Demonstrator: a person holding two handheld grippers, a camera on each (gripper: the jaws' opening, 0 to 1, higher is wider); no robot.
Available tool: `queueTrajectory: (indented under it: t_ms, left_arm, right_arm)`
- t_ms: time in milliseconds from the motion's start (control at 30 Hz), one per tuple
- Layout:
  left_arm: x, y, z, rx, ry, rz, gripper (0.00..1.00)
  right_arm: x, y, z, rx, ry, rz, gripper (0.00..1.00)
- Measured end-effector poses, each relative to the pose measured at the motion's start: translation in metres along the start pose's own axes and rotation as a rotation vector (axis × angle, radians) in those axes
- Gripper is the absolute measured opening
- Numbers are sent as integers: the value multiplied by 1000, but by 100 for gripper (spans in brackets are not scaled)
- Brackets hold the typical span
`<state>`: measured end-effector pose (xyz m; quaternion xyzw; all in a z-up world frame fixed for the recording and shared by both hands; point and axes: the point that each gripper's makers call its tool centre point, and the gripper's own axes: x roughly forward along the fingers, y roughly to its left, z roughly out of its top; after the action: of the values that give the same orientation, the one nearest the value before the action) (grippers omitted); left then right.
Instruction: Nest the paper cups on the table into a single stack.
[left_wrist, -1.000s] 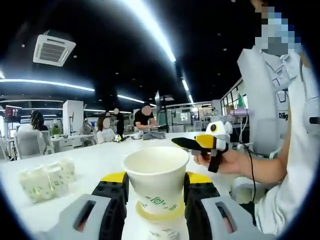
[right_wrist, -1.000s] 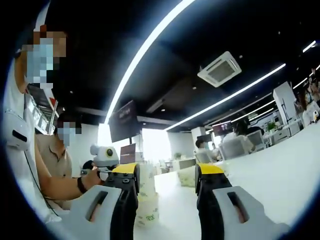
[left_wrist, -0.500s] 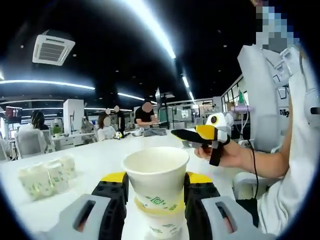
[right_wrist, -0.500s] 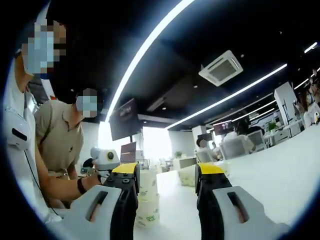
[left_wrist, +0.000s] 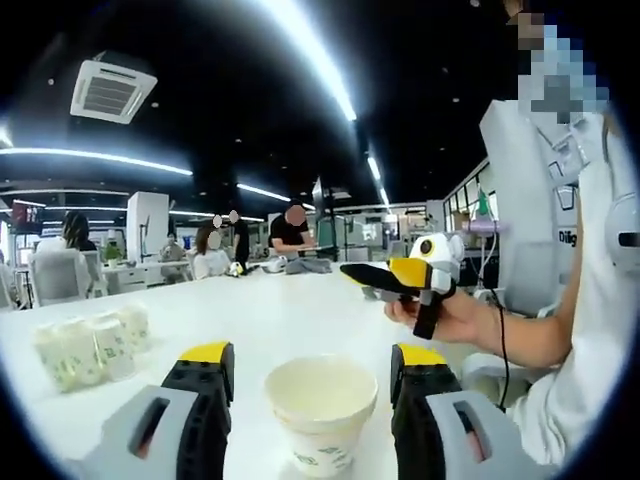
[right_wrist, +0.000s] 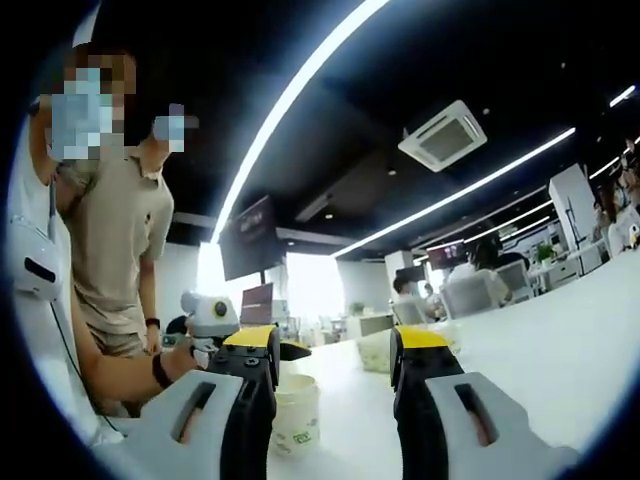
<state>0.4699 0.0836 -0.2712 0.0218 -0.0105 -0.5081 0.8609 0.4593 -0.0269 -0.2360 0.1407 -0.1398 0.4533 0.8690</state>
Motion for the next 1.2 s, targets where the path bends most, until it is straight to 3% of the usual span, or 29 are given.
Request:
queueTrajectory:
  t_ms: [300, 433, 667, 967, 1200]
  left_arm:
    - [-23, 18, 10, -21, -45, 33, 67]
    - [-32, 38, 17, -27, -66, 74, 65]
    - [-40, 65, 27, -47, -99, 124, 63]
    - [-44, 73, 31, -48, -111, 157, 63]
    - [-49, 76, 28, -56, -118, 172, 62]
  right_arm:
    - [16, 11, -29, 23, 96, 85, 52]
    - [30, 30, -51, 31, 192, 178, 54]
    - [53, 42, -85, -37, 357, 221, 54]
    - [72, 63, -95, -71, 415, 320, 55]
    - [70, 61, -100, -110, 431, 323, 52]
